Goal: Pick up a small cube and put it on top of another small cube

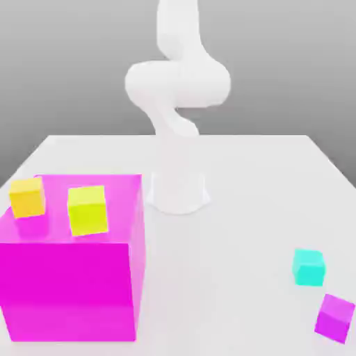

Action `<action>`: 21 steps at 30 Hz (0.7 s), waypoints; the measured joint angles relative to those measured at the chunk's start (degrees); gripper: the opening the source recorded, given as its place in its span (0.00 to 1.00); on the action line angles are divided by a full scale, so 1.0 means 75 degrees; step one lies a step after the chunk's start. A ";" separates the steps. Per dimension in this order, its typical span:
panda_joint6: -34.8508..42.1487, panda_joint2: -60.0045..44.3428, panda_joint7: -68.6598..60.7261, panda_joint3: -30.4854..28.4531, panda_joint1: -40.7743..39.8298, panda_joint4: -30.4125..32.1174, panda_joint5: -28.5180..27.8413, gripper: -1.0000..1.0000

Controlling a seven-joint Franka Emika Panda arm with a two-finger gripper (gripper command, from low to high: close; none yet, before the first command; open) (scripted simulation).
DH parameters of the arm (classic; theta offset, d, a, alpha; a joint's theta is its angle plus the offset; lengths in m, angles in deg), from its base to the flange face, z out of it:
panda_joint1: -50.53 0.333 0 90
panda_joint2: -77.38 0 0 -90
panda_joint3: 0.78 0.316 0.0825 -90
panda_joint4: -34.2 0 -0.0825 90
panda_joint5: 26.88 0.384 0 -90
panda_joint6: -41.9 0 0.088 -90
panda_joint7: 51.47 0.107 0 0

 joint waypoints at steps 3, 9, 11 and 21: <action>-0.0479 -0.0874 -0.0773 0.0083 0.0610 0.0377 0.0096 0.50; -0.1393 -0.2539 -0.2214 0.0335 0.1720 0.1095 0.0233 0.50; -0.1697 -0.3092 -0.2686 0.0468 0.2046 0.1334 0.0267 0.50; -0.3222 -0.5874 -0.4509 0.1303 0.3515 0.2530 -0.0302 0.50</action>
